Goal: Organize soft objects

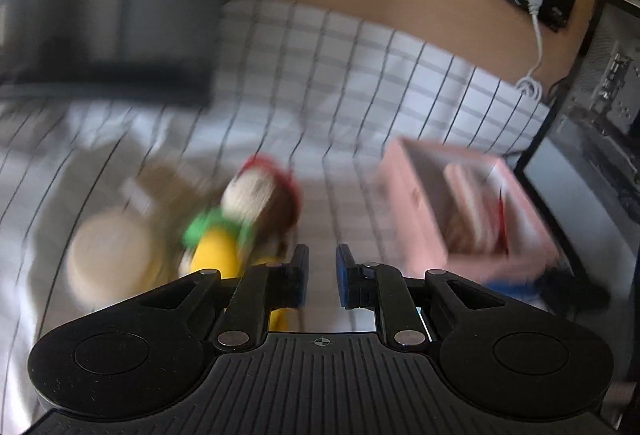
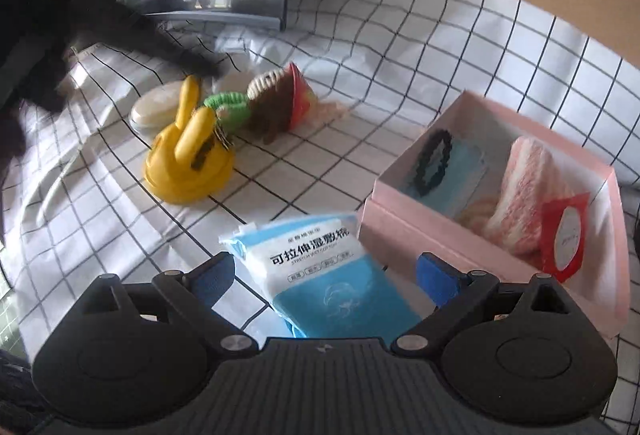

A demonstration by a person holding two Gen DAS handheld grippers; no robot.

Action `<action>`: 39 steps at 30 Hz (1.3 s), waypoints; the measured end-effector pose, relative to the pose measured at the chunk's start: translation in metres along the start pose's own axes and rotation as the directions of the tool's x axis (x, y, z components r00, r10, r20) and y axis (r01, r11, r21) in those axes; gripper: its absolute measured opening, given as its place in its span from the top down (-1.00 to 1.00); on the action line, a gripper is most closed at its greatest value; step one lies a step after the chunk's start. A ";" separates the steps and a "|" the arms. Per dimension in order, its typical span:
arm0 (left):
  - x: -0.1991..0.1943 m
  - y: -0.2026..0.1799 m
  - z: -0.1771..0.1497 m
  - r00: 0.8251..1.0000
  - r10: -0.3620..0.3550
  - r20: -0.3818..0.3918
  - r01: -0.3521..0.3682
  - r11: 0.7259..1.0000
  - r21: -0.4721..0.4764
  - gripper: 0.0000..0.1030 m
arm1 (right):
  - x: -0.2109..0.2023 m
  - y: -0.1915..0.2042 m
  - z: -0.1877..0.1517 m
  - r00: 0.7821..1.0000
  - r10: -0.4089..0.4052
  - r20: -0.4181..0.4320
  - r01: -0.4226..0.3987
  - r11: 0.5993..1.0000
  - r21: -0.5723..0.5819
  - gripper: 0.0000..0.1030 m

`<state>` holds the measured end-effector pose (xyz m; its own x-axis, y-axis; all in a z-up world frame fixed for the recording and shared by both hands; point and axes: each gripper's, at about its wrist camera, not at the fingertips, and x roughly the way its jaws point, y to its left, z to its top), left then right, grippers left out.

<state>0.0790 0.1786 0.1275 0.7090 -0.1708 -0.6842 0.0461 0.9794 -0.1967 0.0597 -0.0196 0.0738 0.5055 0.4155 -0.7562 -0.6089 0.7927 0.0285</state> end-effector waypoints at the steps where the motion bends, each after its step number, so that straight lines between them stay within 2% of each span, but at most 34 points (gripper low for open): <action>1: 0.012 -0.002 0.011 1.000 0.006 -0.002 -0.006 1.000 0.017 0.69 | 0.003 0.001 0.000 1.000 -0.009 -0.008 0.009 1.000 0.007 -0.90; 4: 0.056 -0.001 0.048 0.998 0.053 -0.022 -0.052 0.997 0.052 0.69 | 0.011 0.004 0.002 0.999 -0.026 -0.023 0.026 1.000 0.015 -0.89; 5: 0.072 0.002 0.059 0.997 0.055 -0.047 -0.053 0.997 0.058 0.69 | 0.011 0.007 0.002 0.999 -0.033 -0.026 0.033 0.999 0.015 -0.89; 7: 0.111 0.009 0.082 0.988 0.045 -0.147 -0.034 0.996 0.081 0.69 | 0.005 0.011 -0.001 0.999 -0.046 -0.028 0.046 0.999 0.018 -0.89; 10: 0.158 0.017 0.100 0.952 0.080 -0.295 -0.026 0.983 0.181 0.69 | -0.011 0.013 -0.005 0.999 -0.041 -0.013 0.042 0.997 0.059 -0.90; 12: 0.183 0.020 0.105 0.912 0.131 -0.389 -0.030 0.966 0.256 0.69 | -0.022 0.011 -0.009 0.999 -0.035 -0.006 0.036 0.994 0.100 -0.90; 15: 0.210 0.026 0.108 0.860 0.166 -0.482 -0.022 0.957 0.290 0.69 | -0.033 0.004 -0.015 0.999 -0.043 0.000 0.043 0.987 0.156 -0.90; 16: 0.214 0.026 0.111 0.861 0.162 -0.482 -0.019 0.958 0.287 0.69 | -0.035 0.001 -0.017 0.999 -0.046 0.001 0.045 0.984 0.170 -0.90; 19: 0.226 0.025 0.116 0.845 0.148 -0.514 -0.012 0.966 0.258 0.69 | -0.036 -0.007 -0.019 0.998 -0.064 0.002 0.063 0.977 0.204 -0.90; 22: 0.230 0.011 0.107 0.817 0.066 -0.573 0.076 0.972 0.220 0.66 | -0.037 -0.011 -0.020 0.997 -0.076 0.008 0.072 0.971 0.226 -0.90; 24: 0.227 -0.008 0.095 0.803 0.058 -0.593 0.136 0.951 0.278 0.59 | -0.038 -0.013 -0.022 0.997 -0.079 0.010 0.074 0.970 0.232 -0.90; 26: 0.218 -0.027 0.084 0.805 0.061 -0.590 0.170 0.929 0.328 0.61 | -0.039 -0.014 -0.024 0.997 -0.078 0.006 0.075 0.969 0.237 -0.90; 28: 0.206 -0.038 0.073 0.805 0.025 -0.593 0.209 0.923 0.323 0.61 | -0.040 -0.014 -0.026 0.997 -0.076 0.002 0.073 0.970 0.233 -0.90; 32: 0.174 -0.045 0.050 0.806 -0.072 -0.587 0.256 0.937 0.236 0.63 | -0.042 -0.011 -0.030 0.997 -0.079 -0.003 0.078 0.974 0.212 -0.90; 34: 0.158 -0.044 0.034 0.792 -0.130 -0.597 0.276 0.947 0.161 0.64 | -0.041 -0.010 -0.032 0.997 -0.076 -0.004 0.075 0.976 0.205 -0.90; 35: 0.149 -0.041 0.022 0.791 -0.144 -0.595 0.276 0.951 0.137 0.63 | -0.041 -0.009 -0.033 0.997 -0.076 -0.004 0.075 0.977 0.199 -0.90; 37: 0.132 -0.038 -0.002 0.812 -0.114 -0.572 0.255 0.951 0.173 0.62 | -0.039 -0.006 -0.034 0.997 -0.076 0.000 0.075 0.983 0.166 -0.90; 38: 0.122 -0.036 -0.012 0.840 -0.110 -0.532 0.252 0.946 0.202 0.63 | -0.037 -0.004 -0.033 0.997 -0.076 0.003 0.075 0.988 0.135 -0.90; 39: 0.111 -0.034 -0.021 0.857 -0.108 -0.505 0.243 0.947 0.211 0.63 | -0.035 -0.002 -0.033 0.997 -0.076 0.006 0.075 0.992 0.101 -0.90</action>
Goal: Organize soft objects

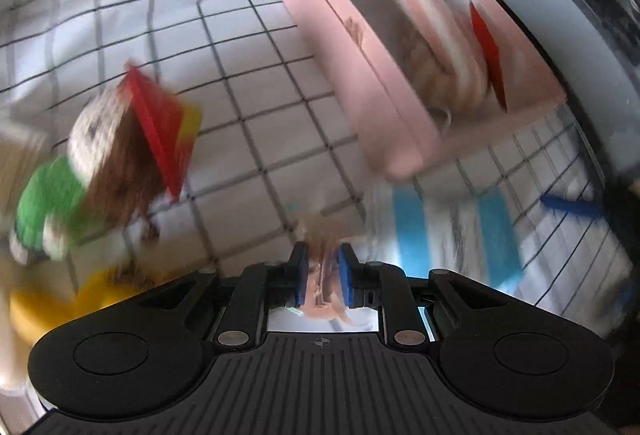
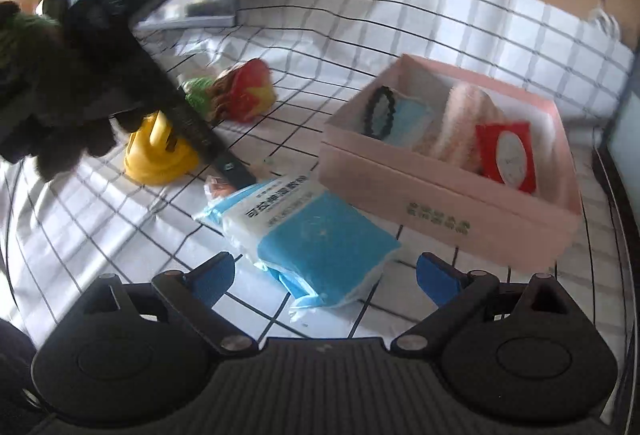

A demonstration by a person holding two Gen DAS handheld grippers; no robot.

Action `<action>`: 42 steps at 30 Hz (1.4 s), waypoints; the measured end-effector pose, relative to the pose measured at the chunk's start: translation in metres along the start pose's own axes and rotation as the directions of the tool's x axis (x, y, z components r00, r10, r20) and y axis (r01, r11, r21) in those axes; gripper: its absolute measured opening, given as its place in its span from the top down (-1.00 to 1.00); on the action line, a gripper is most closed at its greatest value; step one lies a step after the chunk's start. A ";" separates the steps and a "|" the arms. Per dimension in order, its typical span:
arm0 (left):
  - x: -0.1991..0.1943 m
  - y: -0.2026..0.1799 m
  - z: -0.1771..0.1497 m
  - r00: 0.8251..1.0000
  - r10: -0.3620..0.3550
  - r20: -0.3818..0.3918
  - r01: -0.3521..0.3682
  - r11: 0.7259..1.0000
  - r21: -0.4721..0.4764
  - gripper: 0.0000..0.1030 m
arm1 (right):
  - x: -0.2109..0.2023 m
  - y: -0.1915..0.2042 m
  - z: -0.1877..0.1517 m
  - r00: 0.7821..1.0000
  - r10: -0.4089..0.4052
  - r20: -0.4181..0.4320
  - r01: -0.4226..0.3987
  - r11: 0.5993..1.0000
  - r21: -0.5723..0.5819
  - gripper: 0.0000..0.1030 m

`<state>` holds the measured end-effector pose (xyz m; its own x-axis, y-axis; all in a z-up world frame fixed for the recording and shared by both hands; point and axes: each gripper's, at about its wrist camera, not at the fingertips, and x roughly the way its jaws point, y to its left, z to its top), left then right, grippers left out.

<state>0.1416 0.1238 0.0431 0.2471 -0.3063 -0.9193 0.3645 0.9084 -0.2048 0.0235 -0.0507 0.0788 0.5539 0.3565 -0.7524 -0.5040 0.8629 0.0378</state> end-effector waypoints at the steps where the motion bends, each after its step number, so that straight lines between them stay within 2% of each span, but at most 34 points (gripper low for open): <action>1: -0.002 -0.001 -0.008 1.000 0.005 0.016 -0.004 1.000 -0.013 0.63 | 0.003 0.002 0.001 1.000 0.000 0.003 0.000 0.999 -0.040 -0.90; 4: -0.006 -0.005 -0.023 0.998 0.020 0.061 -0.016 0.998 -0.055 0.63 | 0.018 0.009 0.006 1.000 -0.007 0.006 0.007 0.990 -0.144 -0.90; 7: -0.006 -0.012 -0.031 0.993 0.064 0.100 -0.061 0.998 -0.028 0.63 | 0.034 0.009 0.013 1.000 0.011 -0.006 -0.012 0.984 -0.175 -0.86; 8: -0.006 -0.014 -0.033 0.992 0.075 0.106 -0.072 0.997 -0.029 0.63 | 0.036 0.009 0.015 1.000 0.018 -0.015 -0.020 0.986 -0.168 -0.61; 9: -0.006 -0.018 -0.034 0.991 0.082 0.107 -0.078 0.996 -0.044 0.64 | 0.036 0.009 0.016 0.999 0.029 -0.027 -0.033 0.988 -0.153 -0.54; 11: -0.008 -0.021 -0.033 0.990 0.095 0.102 -0.087 0.993 -0.080 0.63 | 0.025 0.009 0.012 0.999 0.043 -0.033 -0.047 0.991 -0.125 -0.38; 14: -0.010 -0.026 -0.038 0.985 0.121 0.123 -0.116 0.992 -0.045 0.63 | 0.001 0.009 -0.001 0.999 0.034 -0.026 -0.036 0.996 -0.083 -0.35; 19: -0.009 -0.041 -0.050 0.973 0.163 0.165 -0.165 0.986 -0.001 0.70 | -0.051 -0.012 -0.021 0.999 -0.039 -0.002 0.039 0.999 0.018 -0.34; 23: -0.014 -0.061 -0.069 0.981 0.085 0.172 -0.093 0.995 0.038 0.72 | -0.084 -0.030 -0.037 0.989 -0.150 0.015 0.149 0.986 0.078 -0.35; 26: -0.020 -0.085 -0.085 0.985 0.027 0.169 -0.042 0.995 0.086 0.72 | -0.097 -0.041 -0.048 0.972 -0.234 -0.010 0.233 0.964 0.131 -0.35; 29: -0.031 -0.110 -0.096 0.983 -0.064 0.171 0.041 0.990 0.134 0.72 | -0.109 -0.050 -0.059 0.963 -0.267 -0.021 0.267 0.948 0.173 -0.35; 32: -0.046 -0.130 -0.092 0.976 -0.105 0.192 0.066 0.977 0.201 0.72 | -0.118 -0.053 -0.064 0.952 -0.304 -0.017 0.301 0.931 0.208 -0.35; 34: -0.062 -0.141 -0.080 0.963 -0.112 0.243 0.055 0.971 0.232 0.72 | -0.127 -0.056 -0.065 0.949 -0.315 0.000 0.306 0.923 0.235 -0.35; 37: -0.092 -0.143 -0.053 0.924 -0.116 0.364 0.026 0.970 0.242 0.72 | -0.136 -0.054 -0.063 0.939 -0.341 0.037 0.322 0.915 0.243 -0.35; 40: -0.119 -0.140 -0.019 0.861 -0.088 0.501 -0.025 0.976 0.215 0.72 | -0.143 -0.053 -0.061 0.933 -0.353 0.065 0.326 0.909 0.260 -0.35; 42: -0.132 -0.137 0.006 0.804 -0.072 0.590 -0.039 0.984 0.174 0.70 | -0.145 -0.052 -0.061 0.930 -0.360 0.072 0.330 0.906 0.267 -0.35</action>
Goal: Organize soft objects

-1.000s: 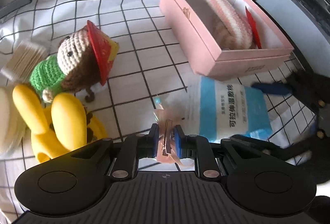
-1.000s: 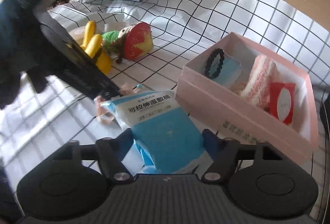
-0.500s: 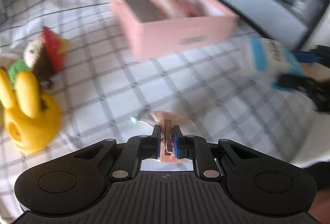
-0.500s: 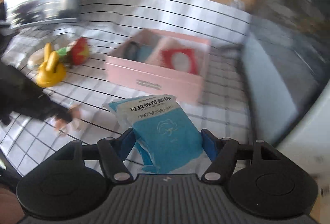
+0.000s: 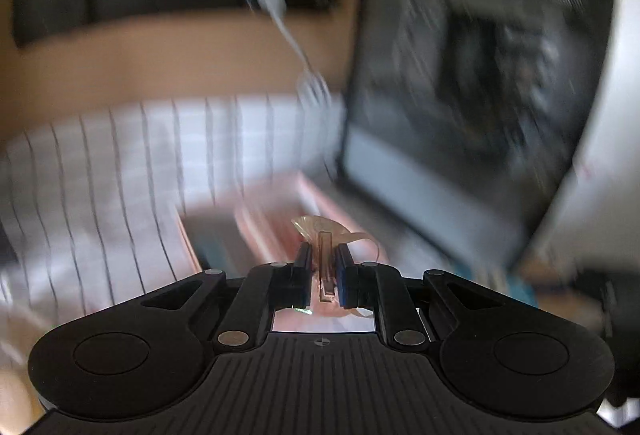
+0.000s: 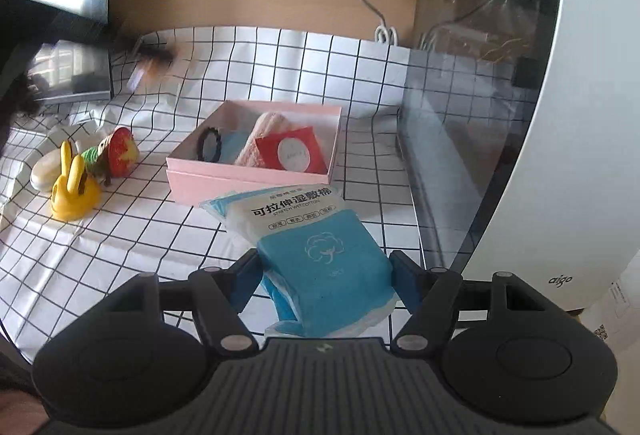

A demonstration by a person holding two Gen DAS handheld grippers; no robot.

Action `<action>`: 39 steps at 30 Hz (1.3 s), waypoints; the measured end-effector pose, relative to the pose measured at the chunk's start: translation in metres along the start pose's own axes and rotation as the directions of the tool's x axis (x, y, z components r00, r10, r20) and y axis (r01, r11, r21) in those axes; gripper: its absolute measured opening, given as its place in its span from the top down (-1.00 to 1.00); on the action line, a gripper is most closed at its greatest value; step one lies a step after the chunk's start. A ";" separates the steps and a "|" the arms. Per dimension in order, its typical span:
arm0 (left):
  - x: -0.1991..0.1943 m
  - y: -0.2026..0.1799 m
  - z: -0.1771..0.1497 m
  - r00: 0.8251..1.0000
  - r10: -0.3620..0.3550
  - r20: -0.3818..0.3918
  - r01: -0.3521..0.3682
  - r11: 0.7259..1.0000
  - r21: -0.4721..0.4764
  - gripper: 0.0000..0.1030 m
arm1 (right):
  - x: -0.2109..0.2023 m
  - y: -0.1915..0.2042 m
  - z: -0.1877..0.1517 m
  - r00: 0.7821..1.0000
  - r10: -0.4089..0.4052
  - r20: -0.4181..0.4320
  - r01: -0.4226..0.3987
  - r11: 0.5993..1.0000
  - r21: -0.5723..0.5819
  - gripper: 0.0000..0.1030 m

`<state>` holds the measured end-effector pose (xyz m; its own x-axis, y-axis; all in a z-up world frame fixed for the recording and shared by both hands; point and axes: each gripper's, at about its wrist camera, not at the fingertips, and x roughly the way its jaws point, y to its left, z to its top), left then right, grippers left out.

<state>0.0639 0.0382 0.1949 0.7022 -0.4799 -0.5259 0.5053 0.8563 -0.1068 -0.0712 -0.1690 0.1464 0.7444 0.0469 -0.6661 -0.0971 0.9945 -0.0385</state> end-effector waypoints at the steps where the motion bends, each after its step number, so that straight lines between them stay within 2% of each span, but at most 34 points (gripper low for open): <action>1: 0.003 0.004 0.010 0.999 0.008 0.053 -0.006 1.000 -0.025 0.66 | -0.001 0.001 -0.001 1.000 -0.005 0.002 0.005 1.000 0.000 -0.35; 3: 0.013 0.016 0.028 0.992 0.034 0.120 -0.023 0.995 -0.094 0.64 | -0.001 0.003 -0.002 1.000 -0.013 -0.001 0.013 1.000 -0.004 -0.35; 5: 0.032 0.025 0.036 0.992 0.075 0.103 -0.060 0.988 -0.140 0.64 | -0.001 0.005 -0.005 1.000 -0.018 -0.008 0.018 1.000 -0.011 -0.35; 8: 0.054 0.038 0.023 0.991 0.121 0.060 -0.106 0.970 -0.217 0.64 | -0.004 0.004 -0.010 0.999 -0.031 -0.014 0.031 0.999 -0.011 -0.35; 12: 0.060 0.043 -0.013 0.995 0.088 -0.041 -0.096 0.954 -0.282 0.64 | 0.000 -0.002 -0.015 0.997 -0.054 -0.049 0.055 0.998 0.019 -0.35; 15: 0.056 0.042 -0.044 0.990 0.032 -0.135 -0.074 0.947 -0.313 0.64 | 0.004 -0.001 -0.018 0.995 -0.064 -0.077 0.064 0.998 0.006 -0.35; 20: 0.039 0.032 -0.108 0.954 -0.082 -0.289 -0.044 0.914 -0.403 0.64 | 0.013 0.003 -0.019 0.992 -0.060 -0.112 0.057 0.998 -0.033 -0.30; 23: 0.023 0.031 -0.135 0.943 -0.076 -0.325 -0.079 0.896 -0.437 0.64 | 0.017 0.007 -0.009 0.995 -0.040 -0.095 0.036 0.999 -0.041 -0.24; 25: 0.012 0.033 -0.147 0.942 -0.058 -0.332 -0.107 0.882 -0.459 0.64 | 0.022 0.012 -0.001 0.995 0.021 -0.101 -0.029 0.997 -0.072 -0.22; 28: -0.004 0.036 -0.152 0.948 -0.021 -0.318 -0.136 0.875 -0.464 0.64 | 0.036 0.023 0.000 0.984 0.069 -0.162 -0.094 0.984 -0.152 -0.25; 30: -0.016 0.036 -0.153 0.951 0.007 -0.308 -0.154 0.876 -0.456 0.64 | 0.049 0.029 -0.003 0.975 0.060 -0.215 -0.103 0.975 -0.198 -0.39; 32: -0.025 0.036 -0.153 0.953 0.027 -0.303 -0.170 0.873 -0.457 0.64 | 0.061 0.032 -0.008 0.967 0.036 -0.252 -0.092 0.972 -0.215 -0.64; 33: -0.028 0.037 -0.153 0.952 0.035 -0.305 -0.179 0.869 -0.460 0.64 | 0.066 0.032 -0.010 0.962 0.030 -0.271 -0.090 0.973 -0.211 -0.66; 36: -0.030 0.036 -0.154 0.938 0.066 -0.340 -0.225 0.863 -0.453 0.64 | 0.071 0.027 -0.013 0.946 0.067 -0.317 -0.123 0.979 -0.160 -0.66; 39: -0.031 0.030 -0.153 0.922 0.083 -0.378 -0.251 0.872 -0.421 0.64 | 0.067 0.022 -0.018 0.934 0.094 -0.344 -0.155 0.976 -0.153 -0.69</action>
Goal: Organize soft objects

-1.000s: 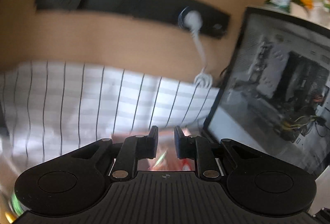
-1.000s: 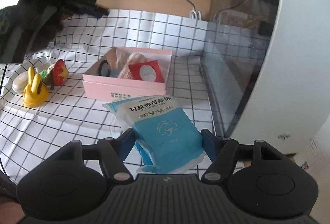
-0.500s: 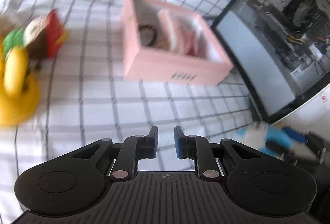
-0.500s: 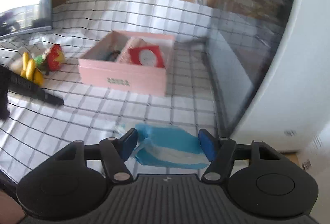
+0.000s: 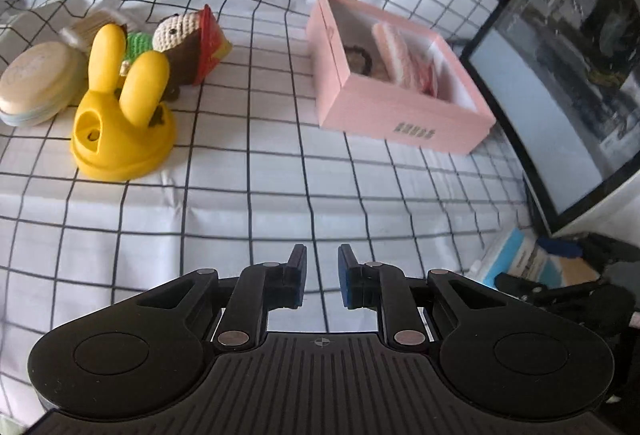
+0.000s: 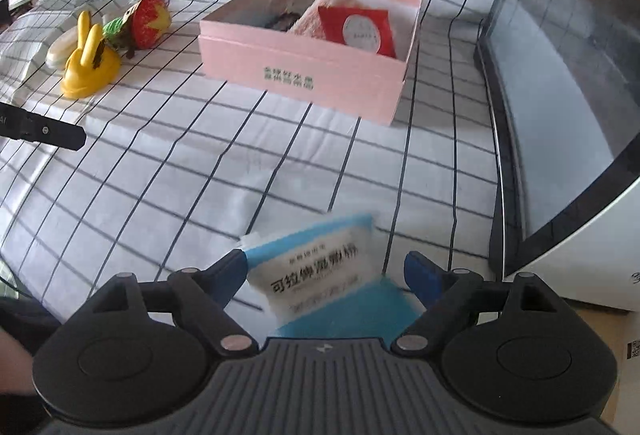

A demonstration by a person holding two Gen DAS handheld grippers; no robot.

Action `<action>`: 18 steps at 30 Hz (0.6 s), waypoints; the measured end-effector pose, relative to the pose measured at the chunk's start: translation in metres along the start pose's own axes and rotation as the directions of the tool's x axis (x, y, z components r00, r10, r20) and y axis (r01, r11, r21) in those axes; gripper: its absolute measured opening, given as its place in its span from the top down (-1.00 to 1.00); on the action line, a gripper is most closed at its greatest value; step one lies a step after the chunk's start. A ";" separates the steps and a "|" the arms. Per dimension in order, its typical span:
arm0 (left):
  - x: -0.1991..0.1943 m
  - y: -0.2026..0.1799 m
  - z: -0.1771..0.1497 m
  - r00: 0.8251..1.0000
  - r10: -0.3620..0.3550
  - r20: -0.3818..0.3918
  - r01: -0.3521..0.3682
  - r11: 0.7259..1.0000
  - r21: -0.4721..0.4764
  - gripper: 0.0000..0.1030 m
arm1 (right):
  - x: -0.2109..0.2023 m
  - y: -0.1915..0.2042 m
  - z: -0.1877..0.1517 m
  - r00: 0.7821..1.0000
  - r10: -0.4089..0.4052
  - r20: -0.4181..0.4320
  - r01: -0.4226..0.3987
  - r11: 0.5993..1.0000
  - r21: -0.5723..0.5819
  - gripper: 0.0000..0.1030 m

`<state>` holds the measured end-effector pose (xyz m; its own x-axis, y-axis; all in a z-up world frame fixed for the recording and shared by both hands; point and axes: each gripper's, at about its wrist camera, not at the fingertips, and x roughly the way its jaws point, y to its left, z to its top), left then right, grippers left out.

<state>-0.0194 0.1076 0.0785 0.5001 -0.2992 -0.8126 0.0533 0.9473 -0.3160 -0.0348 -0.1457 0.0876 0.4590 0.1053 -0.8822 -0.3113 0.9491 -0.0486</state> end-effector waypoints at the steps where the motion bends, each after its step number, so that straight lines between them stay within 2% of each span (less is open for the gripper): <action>1: -0.001 -0.001 -0.001 1.000 0.000 -0.003 0.000 1.000 0.005 0.64 | 0.000 -0.001 -0.001 1.000 0.007 -0.012 -0.007 1.000 -0.007 -0.69; 3: -0.004 -0.001 -0.001 1.000 0.001 -0.001 -0.001 1.000 0.006 0.64 | -0.001 -0.001 -0.002 0.999 0.024 -0.038 -0.026 0.999 -0.035 -0.66; 5: -0.006 0.002 -0.003 1.000 0.006 0.007 -0.006 1.000 -0.005 0.64 | -0.001 0.005 0.001 0.997 0.034 -0.065 -0.040 0.994 -0.100 -0.24; 8: -0.010 0.010 -0.006 1.000 0.024 0.014 -0.023 0.999 -0.042 0.64 | -0.004 0.010 0.019 0.995 0.086 -0.051 -0.091 0.990 -0.106 -0.12; 12: -0.015 0.025 -0.011 0.999 0.050 0.017 -0.048 0.993 -0.105 0.64 | -0.021 0.012 0.071 0.983 0.156 0.094 -0.150 0.986 -0.067 -0.12; 15: -0.021 0.032 -0.015 0.998 0.066 0.024 -0.062 0.989 -0.131 0.64 | -0.026 0.002 0.122 0.963 0.182 0.201 -0.194 0.980 0.042 -0.12; 18: -0.026 0.038 -0.020 0.996 0.079 0.027 -0.074 0.985 -0.155 0.64 | -0.009 -0.007 0.168 0.947 0.168 0.275 -0.215 0.965 0.152 -0.12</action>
<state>-0.0478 0.1490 0.0784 0.5256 -0.2200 -0.8218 -0.1186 0.9376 -0.3268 0.1035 -0.1033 0.1743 0.6110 0.3409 -0.7145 -0.2730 0.9379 0.2141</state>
